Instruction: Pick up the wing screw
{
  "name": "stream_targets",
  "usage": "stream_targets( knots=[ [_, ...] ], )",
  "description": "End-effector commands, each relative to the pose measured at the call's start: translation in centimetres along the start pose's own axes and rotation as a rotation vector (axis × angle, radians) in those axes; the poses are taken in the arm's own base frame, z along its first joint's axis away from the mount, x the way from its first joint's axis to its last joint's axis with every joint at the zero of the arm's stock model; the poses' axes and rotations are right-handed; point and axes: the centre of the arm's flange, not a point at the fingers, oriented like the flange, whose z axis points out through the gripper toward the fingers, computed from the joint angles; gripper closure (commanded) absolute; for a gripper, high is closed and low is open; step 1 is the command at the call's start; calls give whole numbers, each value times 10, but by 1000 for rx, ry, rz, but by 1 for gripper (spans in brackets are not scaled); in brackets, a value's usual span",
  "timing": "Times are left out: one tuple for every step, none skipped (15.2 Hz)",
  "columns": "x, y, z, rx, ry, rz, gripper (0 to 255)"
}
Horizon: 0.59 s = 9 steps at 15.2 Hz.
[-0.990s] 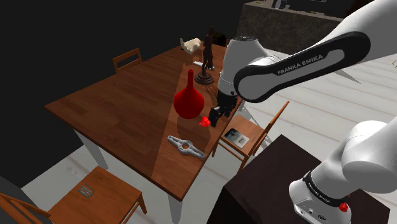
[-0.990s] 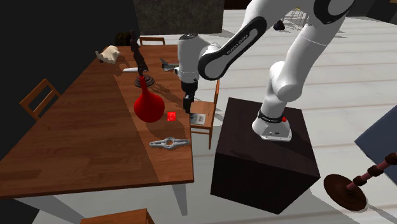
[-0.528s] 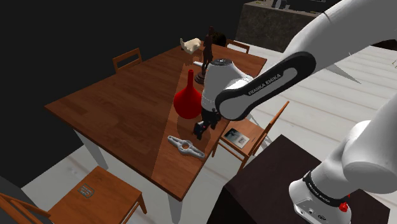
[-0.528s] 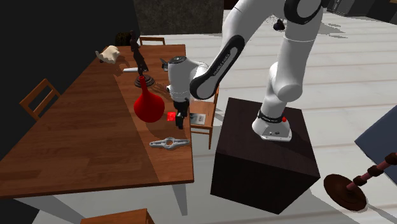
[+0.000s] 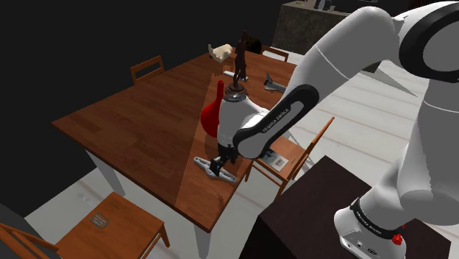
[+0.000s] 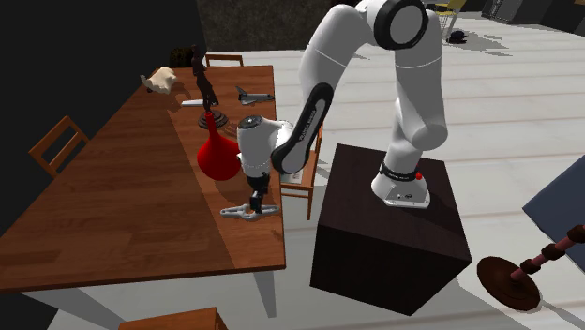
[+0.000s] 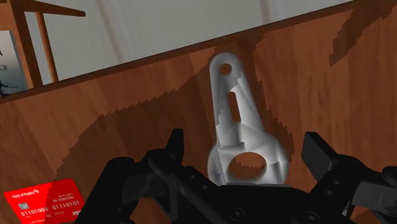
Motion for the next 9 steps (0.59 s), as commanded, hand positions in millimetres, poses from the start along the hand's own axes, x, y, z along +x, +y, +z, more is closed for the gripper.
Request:
stream_targets(
  knots=[
    [0, -3, 11, 1, 0, 0, 0],
    [0, -2, 16, 1, 0, 0, 0],
    [1, -2, 22, 1, 0, 0, 0],
    [1, -2, 27, 1, 0, 0, 0],
    [1, -2, 32, 1, 0, 0, 0],
    [1, -2, 40, 1, 0, 0, 0],
    [1, -2, 40, 1, 0, 0, 0],
    [1, -2, 40, 1, 0, 0, 0],
    [1, -1, 41, 1, 0, 0, 255]
  ],
)
